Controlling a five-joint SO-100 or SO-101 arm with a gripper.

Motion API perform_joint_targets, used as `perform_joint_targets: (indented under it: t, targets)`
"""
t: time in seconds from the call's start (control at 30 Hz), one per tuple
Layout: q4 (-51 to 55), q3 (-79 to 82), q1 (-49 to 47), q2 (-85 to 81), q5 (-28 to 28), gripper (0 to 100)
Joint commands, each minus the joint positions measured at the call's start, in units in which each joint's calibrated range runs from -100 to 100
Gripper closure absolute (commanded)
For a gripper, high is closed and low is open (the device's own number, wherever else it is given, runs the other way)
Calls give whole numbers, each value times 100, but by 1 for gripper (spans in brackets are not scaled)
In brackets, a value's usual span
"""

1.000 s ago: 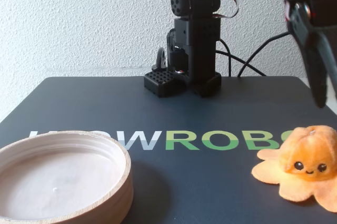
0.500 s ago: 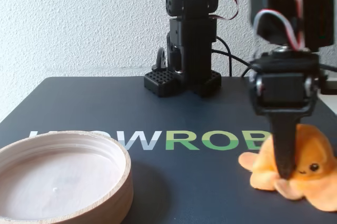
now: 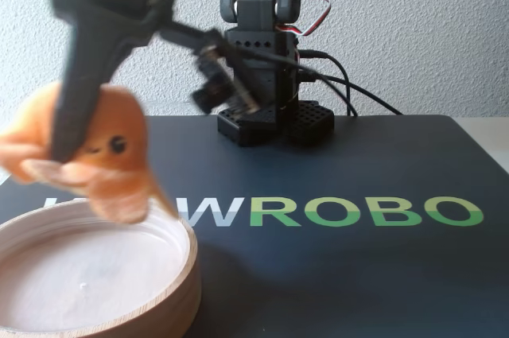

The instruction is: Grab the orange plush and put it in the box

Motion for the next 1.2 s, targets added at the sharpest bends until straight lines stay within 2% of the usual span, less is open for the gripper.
perform_joint_targets:
  t: [0.0, 0.13, 0.27, 0.47, 0.6, 0.83, 0.97, 1.17]
  targets:
    - [-369, -310, 379, 251, 134, 96]
    - [492, -491, 334, 49, -149, 61]
    - [910, -491, 155, -35, -359, 48]
    - [1702, -500, -278, -592, -784, 48]
    - [2545, -328, -928, -1224, -1487, 48]
    - [2397, 751, -1429, -2194, -1932, 48]
    - [2232, 1404, -1474, -2733, -1932, 48]
    - [2067, 1422, -1459, -2742, -1932, 48]
